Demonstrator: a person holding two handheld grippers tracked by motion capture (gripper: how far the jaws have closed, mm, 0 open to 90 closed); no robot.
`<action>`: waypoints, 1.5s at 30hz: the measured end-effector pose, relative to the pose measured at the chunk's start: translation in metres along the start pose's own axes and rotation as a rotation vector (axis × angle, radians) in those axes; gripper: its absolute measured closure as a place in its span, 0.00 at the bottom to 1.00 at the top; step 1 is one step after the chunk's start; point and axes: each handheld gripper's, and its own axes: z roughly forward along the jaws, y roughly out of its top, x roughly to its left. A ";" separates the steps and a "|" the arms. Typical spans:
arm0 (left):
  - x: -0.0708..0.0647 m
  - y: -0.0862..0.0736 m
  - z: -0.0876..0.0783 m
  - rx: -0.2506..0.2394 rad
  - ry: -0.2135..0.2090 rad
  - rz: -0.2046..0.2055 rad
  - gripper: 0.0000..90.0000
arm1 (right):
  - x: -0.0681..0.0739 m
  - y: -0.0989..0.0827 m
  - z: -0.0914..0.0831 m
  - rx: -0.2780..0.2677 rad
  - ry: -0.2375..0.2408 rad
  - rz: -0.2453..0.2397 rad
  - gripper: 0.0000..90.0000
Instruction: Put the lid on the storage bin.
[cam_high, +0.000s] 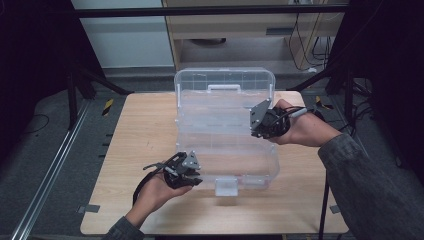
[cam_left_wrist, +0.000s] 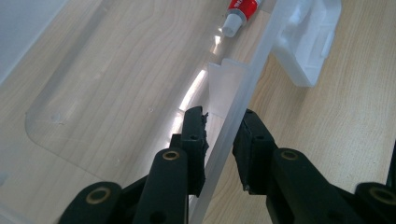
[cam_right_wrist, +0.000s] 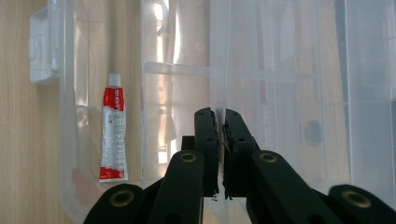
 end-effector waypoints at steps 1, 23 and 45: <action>0.000 0.000 0.000 0.000 0.000 0.001 0.82 | 0.001 0.000 0.000 -0.001 0.000 0.000 0.96; -0.002 0.000 0.003 -0.014 0.005 0.008 0.81 | 0.021 -0.007 -0.001 -0.039 -0.004 0.021 0.96; -0.005 0.001 0.004 -0.015 0.017 0.004 0.80 | 0.030 -0.007 0.001 -0.029 0.021 0.021 0.95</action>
